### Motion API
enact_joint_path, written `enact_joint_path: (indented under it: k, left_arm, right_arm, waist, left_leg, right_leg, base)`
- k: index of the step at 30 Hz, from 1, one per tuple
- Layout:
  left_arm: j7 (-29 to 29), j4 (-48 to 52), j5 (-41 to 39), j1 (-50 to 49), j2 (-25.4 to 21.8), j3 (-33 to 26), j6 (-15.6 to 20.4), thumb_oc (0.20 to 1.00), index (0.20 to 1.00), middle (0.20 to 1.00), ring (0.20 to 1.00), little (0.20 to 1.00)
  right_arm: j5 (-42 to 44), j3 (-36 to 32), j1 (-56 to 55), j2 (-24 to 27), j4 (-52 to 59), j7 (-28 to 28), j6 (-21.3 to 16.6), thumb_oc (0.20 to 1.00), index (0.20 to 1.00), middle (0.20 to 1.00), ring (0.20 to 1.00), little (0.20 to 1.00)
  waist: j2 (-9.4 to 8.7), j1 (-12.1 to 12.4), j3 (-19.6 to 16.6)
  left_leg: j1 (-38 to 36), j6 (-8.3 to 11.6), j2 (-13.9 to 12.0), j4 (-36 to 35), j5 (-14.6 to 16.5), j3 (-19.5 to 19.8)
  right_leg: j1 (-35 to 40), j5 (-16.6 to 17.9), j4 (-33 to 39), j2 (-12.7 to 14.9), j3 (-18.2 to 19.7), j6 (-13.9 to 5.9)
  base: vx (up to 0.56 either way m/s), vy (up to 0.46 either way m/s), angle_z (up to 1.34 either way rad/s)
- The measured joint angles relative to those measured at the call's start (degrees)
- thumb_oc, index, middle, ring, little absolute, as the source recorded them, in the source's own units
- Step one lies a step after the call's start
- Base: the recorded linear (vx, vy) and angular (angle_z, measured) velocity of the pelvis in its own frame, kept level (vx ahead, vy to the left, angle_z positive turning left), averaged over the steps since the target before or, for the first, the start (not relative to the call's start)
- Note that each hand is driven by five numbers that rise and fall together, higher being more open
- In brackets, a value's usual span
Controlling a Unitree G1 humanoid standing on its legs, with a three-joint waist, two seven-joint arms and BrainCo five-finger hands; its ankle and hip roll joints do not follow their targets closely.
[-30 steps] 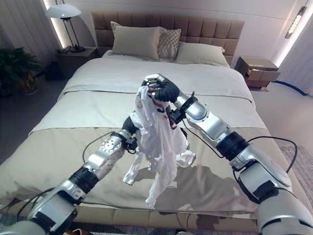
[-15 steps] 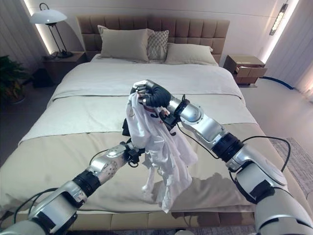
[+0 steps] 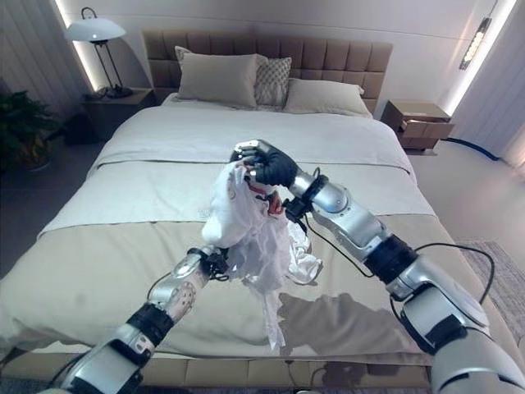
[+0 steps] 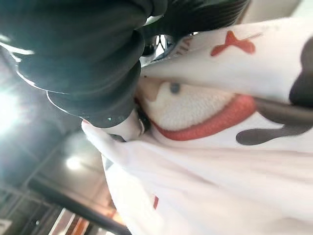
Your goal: Pick up clothes into the bucket
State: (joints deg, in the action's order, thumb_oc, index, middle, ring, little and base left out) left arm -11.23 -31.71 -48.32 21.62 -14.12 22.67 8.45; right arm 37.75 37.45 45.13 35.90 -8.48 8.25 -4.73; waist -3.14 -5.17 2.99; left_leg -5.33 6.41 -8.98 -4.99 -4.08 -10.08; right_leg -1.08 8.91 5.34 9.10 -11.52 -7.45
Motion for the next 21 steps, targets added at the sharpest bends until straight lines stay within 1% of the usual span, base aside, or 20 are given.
enact_joint_path:
  k: [3,4,5,7,8,11,12,13,14,15,16,17,18,19,21]
  left_arm:
    - [0.1,1.7,-0.2,-2.6,0.0,-1.8,0.3,0.2,0.2,0.2,0.2,0.2]
    - [0.0,3.1,-0.3,-3.7,-0.1,-2.4,0.3,0.2,0.2,0.2,0.2,0.2]
    - [0.0,5.7,-0.8,-5.7,0.0,-3.9,0.3,0.2,0.2,0.2,0.2,0.2]
    - [-0.1,8.6,-2.6,-8.7,0.3,-6.8,0.7,0.2,0.2,0.2,0.2,0.2]
    - [-0.5,10.4,-3.2,-11.2,0.2,-9.9,0.7,0.2,0.2,0.2,0.2,0.2]
    - [-0.8,12.6,-4.6,-14.0,-0.2,-13.6,1.3,0.2,0.2,0.2,0.2,0.2]
    - [-0.5,12.7,-4.8,-15.8,-0.3,-17.4,1.7,0.2,0.2,0.2,0.2,0.2]
    - [-0.2,12.8,-4.8,-16.8,-0.7,-18.9,2.2,0.2,0.2,0.2,0.2,0.2]
    - [0.1,13.4,-4.7,-19.3,-2.0,-22.3,2.7,0.2,0.2,0.2,0.2,0.2]
    - [0.6,13.5,-4.6,-21.0,-3.1,-24.6,3.6,0.2,0.2,0.2,0.2,0.2]
    - [0.8,14.1,-3.8,-22.4,-4.1,-25.9,3.7,0.2,0.2,0.2,0.2,0.2]
    - [1.2,14.9,-2.3,-24.3,-4.9,-27.7,4.8,0.2,0.2,0.2,0.2,0.2]
    - [1.3,15.0,-1.7,-25.0,-5.0,-28.7,5.2,0.2,0.2,0.2,0.2,0.2]
    - [1.8,15.4,-0.5,-26.2,-4.8,-30.4,5.8,0.2,0.2,0.2,0.2,0.2]
    - [2.7,17.1,2.1,-27.9,-3.8,-31.4,6.8,0.2,0.2,0.2,0.2,0.2]
  right_arm:
    - [0.2,-1.1,-2.3,0.8,0.3,0.0,0.0,0.2,0.2,0.2,0.2,0.2]
    - [0.8,-2.0,-3.6,0.9,0.8,0.1,0.0,0.423,0.423,0.423,0.423,0.423]
    - [2.1,-3.3,-5.2,0.7,1.6,0.1,0.0,1.0,1.0,1.0,1.0,1.0]
    - [2.5,-5.8,-8.0,0.5,2.8,0.1,-0.1,1.0,1.0,1.0,1.0,1.0]
    - [2.5,-8.0,-10.1,0.5,3.8,0.3,-0.1,1.0,1.0,1.0,1.0,1.0]
    - [2.5,-10.1,-12.8,0.9,4.1,0.7,-0.1,1.0,1.0,1.0,1.0,1.0]
    - [4.1,-13.0,-14.2,0.3,4.2,1.1,-0.2,1.0,1.0,1.0,1.0,1.0]
    - [4.6,-14.8,-15.0,0.3,4.1,1.3,-0.6,1.0,1.0,1.0,1.0,1.0]
    - [4.7,-20.3,-17.7,-0.1,3.9,1.2,-1.5,1.0,1.0,1.0,1.0,1.0]
    - [4.7,-23.1,-18.9,0.3,3.3,1.0,-1.7,1.0,1.0,1.0,1.0,1.0]
    - [4.4,-25.1,-20.0,0.3,2.9,1.1,-2.0,1.0,1.0,1.0,1.0,1.0]
    - [3.5,-27.3,-21.6,0.3,1.8,0.5,-2.4,1.0,1.0,1.0,1.0,1.0]
    - [2.8,-28.1,-22.0,0.3,0.9,0.2,-2.4,1.0,1.0,1.0,1.0,1.0]
    - [0.0,-29.5,-23.1,0.2,-0.6,-0.6,-2.6,1.0,1.0,1.0,1.0,1.0]
    - [-4.2,-32.2,-26.4,-0.5,-2.3,-2.0,-2.9,1.0,1.0,1.0,1.0,1.0]
  waist:
    - [0.02,0.9,0.0]
    - [0.02,1.5,0.0]
    - [0.04,1.8,0.1]
    - [0.02,1.9,0.1]
    - [0.14,2.6,0.2]
    - [0.26,3.2,0.3]
    - [0.4,3.3,0.6]
    - [0.51,3.3,0.7]
    - [0.44,4.0,1.0]
    - [0.63,4.6,1.1]
    - [0.64,4.6,1.2]
    - [0.62,4.8,1.3]
    - [0.66,4.7,1.4]
    - [0.97,5.8,1.7]
    - [1.11,6.3,2.0]
  left_leg:
    - [0.0,-0.01,0.0,0.0,0.0,0.1]
    - [0.1,0.18,-0.1,0.0,0.2,0.2]
    - [0.3,0.24,-0.1,0.0,0.2,0.5]
    - [0.3,0.27,-0.1,0.0,0.3,0.8]
    - [0.3,0.2,-0.2,0.0,0.3,0.9]
    - [0.3,0.19,-0.3,-0.1,0.3,1.1]
    - [0.3,0.19,-0.3,0.0,0.4,1.5]
    - [0.3,0.18,-0.4,-0.1,0.4,1.6]
    - [0.4,0.18,-0.4,0.0,0.4,1.9]
    - [0.7,0.17,-0.4,-0.1,0.4,2.1]
    - [1.0,0.17,-0.4,0.0,0.4,2.4]
    - [1.0,0.17,-0.4,0.0,0.3,2.7]
    - [1.0,0.17,-0.4,0.0,0.3,2.9]
    - [1.1,0.16,-0.4,0.0,0.3,3.5]
    - [1.0,0.16,-0.4,0.0,0.3,4.4]
  right_leg:
    - [0.0,0.0,0.0,0.0,-0.1,0.02]
    - [0.0,-0.1,0.1,0.0,-0.2,-0.01]
    - [0.0,-0.1,0.1,0.0,-0.4,-0.05]
    - [0.2,-0.3,0.1,0.0,-0.7,0.02]
    - [0.3,-0.4,0.1,0.0,-0.8,-0.09]
    - [0.5,-0.4,0.1,0.0,-1.1,-0.03]
    - [0.8,-0.6,0.1,0.0,-1.5,-0.14]
    - [0.9,-0.7,0.1,0.0,-1.6,-0.22]
    - [0.9,-0.8,0.1,0.0,-1.8,-0.15]
    - [0.7,-0.8,0.1,0.0,-2.0,-0.14]
    - [0.7,-0.8,0.1,0.0,-2.4,-0.12]
    - [0.9,-0.9,0.1,0.0,-2.7,-0.08]
    - [1.0,-1.0,0.1,0.0,-2.9,-0.01]
    - [1.3,-1.1,0.1,0.1,-3.4,-0.09]
    - [2.0,-1.3,0.1,0.1,-4.2,-0.29]
  base:
    - [0.0,-0.007,0.01]
    - [0.02,-0.011,0.05]
    - [0.03,-0.016,0.09]
    - [0.02,-0.013,0.1]
    - [0.01,-0.006,0.04]
    - [0.03,-0.012,0.07]
    - [0.01,-0.008,0.09]
    - [0.02,-0.013,0.12]
    - [0.01,-0.011,0.08]
    - [0.01,-0.018,0.12]
    - [0.02,-0.022,0.14]
    - [0.02,-0.025,0.14]
    - [0.02,-0.022,0.17]
    - [0.01,-0.013,0.17]
    - [0.0,-0.026,0.23]
